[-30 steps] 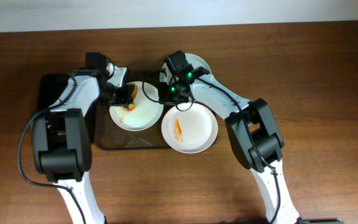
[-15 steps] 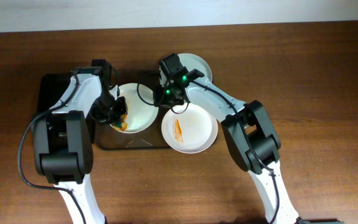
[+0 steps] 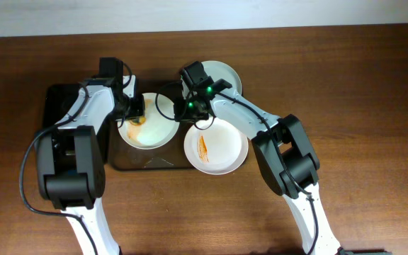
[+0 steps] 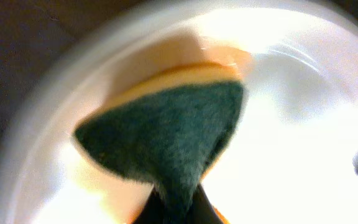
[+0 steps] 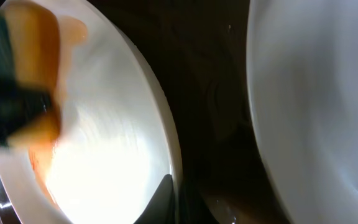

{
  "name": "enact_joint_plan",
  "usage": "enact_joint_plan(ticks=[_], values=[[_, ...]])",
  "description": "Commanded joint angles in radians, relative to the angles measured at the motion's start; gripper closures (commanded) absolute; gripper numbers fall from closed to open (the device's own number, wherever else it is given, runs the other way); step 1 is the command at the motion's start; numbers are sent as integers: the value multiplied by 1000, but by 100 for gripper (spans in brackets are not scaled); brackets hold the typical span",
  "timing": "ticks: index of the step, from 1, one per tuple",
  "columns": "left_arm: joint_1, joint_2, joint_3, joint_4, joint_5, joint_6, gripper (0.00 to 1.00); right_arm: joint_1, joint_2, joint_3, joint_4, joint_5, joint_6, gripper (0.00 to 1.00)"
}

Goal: Clean dirty plates on tray and stack at the side
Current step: 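Scrub the plate held by the right gripper with the sponge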

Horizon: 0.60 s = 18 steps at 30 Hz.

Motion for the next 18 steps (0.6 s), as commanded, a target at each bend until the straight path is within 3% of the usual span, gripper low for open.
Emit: enact_joint_plan(ticks=[1,3,5,6,8,12,14,18], values=[[-3,79,-44,-155,395,303,99,10,3,5,3,-16,-8,96],[-3,79,-44,-180,468,374,99,10,3,5,3,-17,-8,96],[-2,79,-44,-180,360,357,99,10,3,5,3,-17,-8,96],[-1,79,-44,-182,260,283,99,10,3,5,2,-17,-8,96],[0,79,-44,-224,-111,-4,99,10,3,5,3,-17,-8,96],[0,79,-44,-237,-476,-252,99,10,3,5,8,-17,-8,96],[-1,79,-44,-159,-546,-307,99,10,3,5,7,-17,-8,96],[-6,79,-44,37,-551,-307,99,10,3,5,7,-17,-8,96]])
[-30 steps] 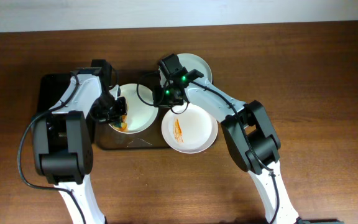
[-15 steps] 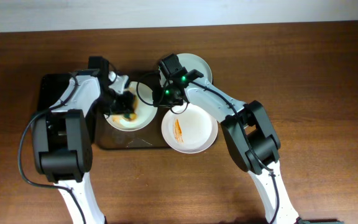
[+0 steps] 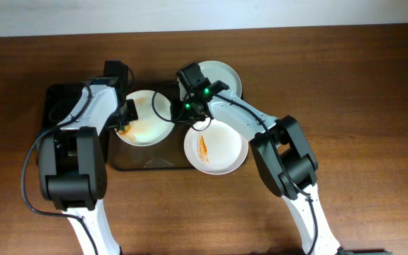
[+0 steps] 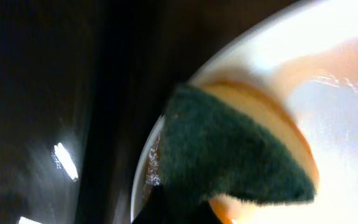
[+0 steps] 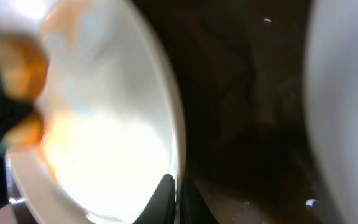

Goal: Clean dirty plates on tray and stack at the side
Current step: 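Scrub the plate held by the right gripper with the sponge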

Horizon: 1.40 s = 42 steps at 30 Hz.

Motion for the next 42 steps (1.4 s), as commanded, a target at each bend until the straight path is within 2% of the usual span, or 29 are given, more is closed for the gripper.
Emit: enact_joint_plan(ticks=[1,2,4,6,7,8,10,15,20,23,24,25,27,29,30,31,34,39,42], values=[[6,86,-43,129,-133,-52,99,-2,3,5,-12,0,-18,96],[-4,86,-43,164,-133,-48,99,-2,3,5,-12,0,-18,96],[-33,86,-43,230,-48,66,99,-2,3,5,-12,0,-18,96],[-56,86,-43,260,113,231,99,-2,3,5,-12,0,-18,96],[-62,86,-43,261,156,267,99,-2,3,5,-13,0,-18,96],[-74,86,-43,249,286,335,99,-2,3,5,-13,0,-18,96],[-73,86,-43,197,411,346,99,-2,3,5,-16,0,-19,96],[-28,86,-43,-21,546,346,99,-2,3,5,-16,0,-18,96],[0,86,-43,-190,548,344,99,-4,3,5,-12,0,-18,96],[0,86,-43,-188,548,340,99,-2,3,5,-13,4,-18,96],[0,86,-43,-182,548,333,99,0,5,5,-13,4,-18,91],[0,86,-43,-177,547,333,99,5,12,5,-13,11,-18,78],[0,86,-43,-169,548,333,99,15,34,5,-6,11,9,76],[0,86,-43,-158,547,333,99,16,51,5,12,11,43,77],[0,86,-43,-157,547,333,99,16,54,5,14,11,54,83],[0,86,-43,-150,534,320,99,16,54,5,14,11,55,96],[0,86,-34,-64,353,227,99,16,54,5,10,11,62,96],[-1,86,-34,180,179,227,99,16,54,5,1,11,61,96],[-1,86,-34,135,-22,189,99,16,54,5,-5,11,61,96]])
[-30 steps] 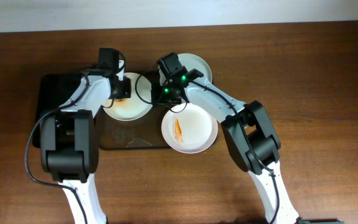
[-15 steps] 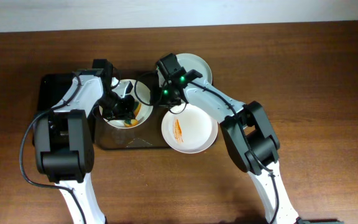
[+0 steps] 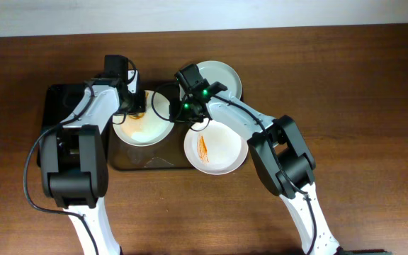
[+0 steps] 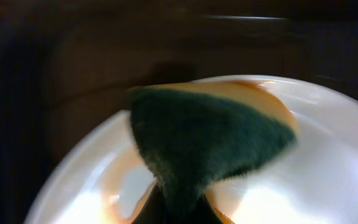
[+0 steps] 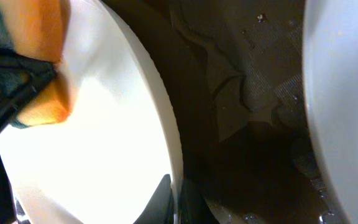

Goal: Clean dirty plates on tray and stack at the side
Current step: 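Scrub the plate held by the right gripper with the sponge, then carry the cleaned plate right with the right gripper, left arm withdraws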

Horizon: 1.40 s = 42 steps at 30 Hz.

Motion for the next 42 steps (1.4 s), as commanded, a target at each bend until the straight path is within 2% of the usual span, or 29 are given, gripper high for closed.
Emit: enact_joint_plan(ticks=[1,3,5,7,10,11,12,14,17,18,21,24,28,31,34,36,39,42], values=[[6,68,-38,-97,-352,-97,99,6,31,-3,-21,6,-18,96],[6,68,-38,-171,-394,-114,99,6,31,-3,-20,6,-18,96],[0,68,-38,-240,-321,-113,99,6,31,-3,-21,6,-18,96],[-11,68,-38,-318,-93,-60,99,5,31,-3,-21,6,-18,96],[-12,68,-38,-325,308,225,99,5,31,-3,-21,6,-18,96],[-12,68,-38,-320,406,283,99,5,31,-3,-21,6,-18,96],[-12,68,-38,-298,426,287,99,5,31,-3,-21,6,-18,96],[-6,68,-38,-230,412,262,99,5,31,-3,-22,6,-18,96],[25,68,-30,-140,243,24,99,5,31,-3,-22,6,-18,96],[42,67,-2,-159,214,-11,99,5,31,-3,-22,6,-18,96],[78,50,126,-301,196,-10,99,5,31,-3,-22,6,-19,96],[132,13,331,-467,98,-12,99,-1,27,0,-50,40,8,96],[208,-3,354,-535,-97,-118,99,-14,-35,0,-74,86,-25,96],[231,-3,329,-557,-116,-118,99,-8,-122,0,-91,133,-76,96],[231,-3,319,-571,-116,-117,99,16,-210,0,-125,265,-168,96],[231,-3,312,-572,-116,-118,99,53,-274,0,-174,419,-212,96],[231,-3,312,-572,-116,-118,99,135,-338,0,-227,715,-253,96],[231,-3,312,-572,-116,-118,99,278,-349,0,-231,1194,-308,96]])
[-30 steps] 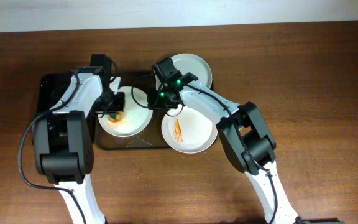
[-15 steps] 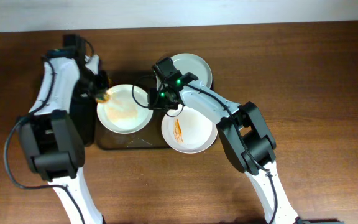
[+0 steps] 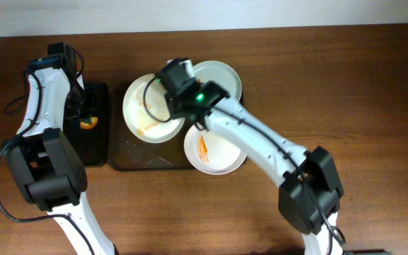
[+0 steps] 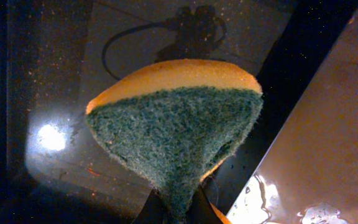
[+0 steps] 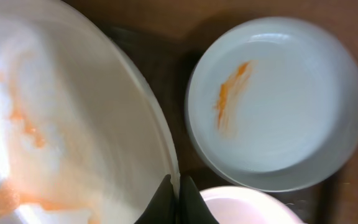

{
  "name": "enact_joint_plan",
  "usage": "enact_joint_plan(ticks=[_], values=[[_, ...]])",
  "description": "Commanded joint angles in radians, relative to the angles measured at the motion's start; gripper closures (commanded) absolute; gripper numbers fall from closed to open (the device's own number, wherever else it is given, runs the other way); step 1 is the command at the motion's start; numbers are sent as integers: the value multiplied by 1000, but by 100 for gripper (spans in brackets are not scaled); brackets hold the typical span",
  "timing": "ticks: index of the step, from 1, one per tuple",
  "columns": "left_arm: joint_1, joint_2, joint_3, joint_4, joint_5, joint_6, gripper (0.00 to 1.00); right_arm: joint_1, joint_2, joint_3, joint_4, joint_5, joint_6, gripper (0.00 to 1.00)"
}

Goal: Clean dirty plates on tray and stack at the side
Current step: 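Carry the cleaned plate right with the right gripper, left arm withdraws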

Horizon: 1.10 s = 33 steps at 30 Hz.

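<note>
My right gripper [image 3: 170, 98] is shut on the rim of a white plate [image 3: 149, 110] and holds it tilted above the tray [image 3: 137, 161]. Orange smears still show on this held plate [image 5: 61, 143], whose rim is pinched between the jaws of the right gripper [image 5: 174, 186]. A second plate [image 3: 215, 149] with an orange streak lies at the tray's right end and also shows in the right wrist view [image 5: 278, 102]. My left gripper [image 4: 176, 208] is shut on a green and yellow sponge [image 4: 176, 118] over the black tub [image 3: 91, 134] at the far left.
A clean white plate [image 3: 222, 76] lies on the table behind the tray, partly under my right arm. The black tub's wet floor [image 4: 48, 93] glistens under the sponge. Bare brown table [image 3: 353, 92] stretches to the right.
My left gripper has left the plate and now holds the sponge over the black tub at the left. My right gripper, still shut on the plate's rim, holds it higher and more tilted.
The sponge lay on the plate's middle while my right gripper pinched the rim. It then stood at the plate's left edge, then near its far edge. Now the sponge is over the tub and the smeared plate is raised above the tray.
</note>
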Motion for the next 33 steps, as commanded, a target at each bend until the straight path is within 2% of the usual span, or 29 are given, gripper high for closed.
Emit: enact_joint_plan(ticks=[1,2,4,6,18,20,22,26,29,31,33], values=[[-1,-18,-8,-1,-15,-16,99,128,-19,2,-2,549,-62,96],[-1,-18,-8,0,-15,-16,99,174,-19,2,13,695,-63,96],[-1,-18,-8,0,-14,-16,99,220,-19,2,36,841,-63,96],[-1,-18,-8,0,-14,-16,99,255,-19,2,43,909,-63,96],[-1,-18,-8,-9,-14,-17,99,303,-20,2,51,904,-167,96],[-1,-18,-8,-13,-14,-17,99,302,-20,2,48,806,-167,96],[-1,-18,-8,-14,-14,-17,99,294,-37,2,41,624,-155,96],[-2,-18,-8,-21,-13,-17,99,214,-150,2,5,376,-102,96],[-2,-18,-8,-10,1,-16,99,54,-265,2,-66,96,-102,96],[-4,-18,-8,2,5,-16,99,-158,-312,2,-149,-200,-56,96],[-4,-18,-8,5,5,-16,99,-320,-313,2,-218,-366,-57,96]])
